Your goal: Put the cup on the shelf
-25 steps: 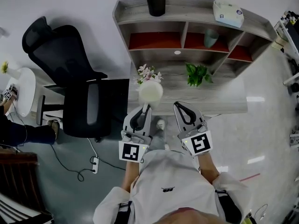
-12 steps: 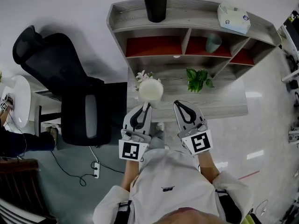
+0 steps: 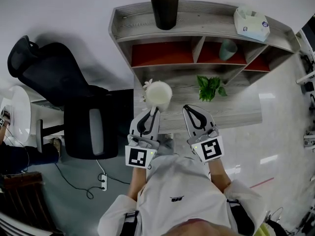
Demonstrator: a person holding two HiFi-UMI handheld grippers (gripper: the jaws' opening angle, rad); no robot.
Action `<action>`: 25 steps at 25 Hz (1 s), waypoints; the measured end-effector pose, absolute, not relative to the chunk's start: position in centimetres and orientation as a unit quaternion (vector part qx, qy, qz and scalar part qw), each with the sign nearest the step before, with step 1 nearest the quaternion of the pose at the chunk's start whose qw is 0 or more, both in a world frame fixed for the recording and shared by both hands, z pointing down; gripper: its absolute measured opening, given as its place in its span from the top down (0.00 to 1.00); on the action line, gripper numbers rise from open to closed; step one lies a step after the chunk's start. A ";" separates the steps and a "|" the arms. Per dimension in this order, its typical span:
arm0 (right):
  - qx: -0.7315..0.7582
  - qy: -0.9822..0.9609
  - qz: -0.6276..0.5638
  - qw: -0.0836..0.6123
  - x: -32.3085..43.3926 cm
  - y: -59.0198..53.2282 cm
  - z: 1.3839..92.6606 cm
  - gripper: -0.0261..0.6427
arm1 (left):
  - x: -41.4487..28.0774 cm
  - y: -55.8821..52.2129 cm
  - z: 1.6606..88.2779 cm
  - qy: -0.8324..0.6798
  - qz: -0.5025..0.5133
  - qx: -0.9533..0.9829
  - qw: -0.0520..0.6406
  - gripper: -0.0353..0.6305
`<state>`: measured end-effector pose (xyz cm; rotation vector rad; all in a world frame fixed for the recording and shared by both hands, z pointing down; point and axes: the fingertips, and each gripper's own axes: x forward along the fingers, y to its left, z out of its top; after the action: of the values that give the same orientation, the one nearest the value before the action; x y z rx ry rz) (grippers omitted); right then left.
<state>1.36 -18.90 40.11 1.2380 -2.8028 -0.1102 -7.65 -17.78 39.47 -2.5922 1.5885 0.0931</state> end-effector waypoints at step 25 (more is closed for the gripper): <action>0.429 -0.901 -0.031 0.051 -0.1 -27.0 41.3 0.92 | -8.9 -27.3 40.8 0.500 0.038 -0.864 0.038 0.87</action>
<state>-0.13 -26.96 41.26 1.3054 -2.7434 -0.0949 -8.95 -27.32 40.78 -2.6501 1.5349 0.1151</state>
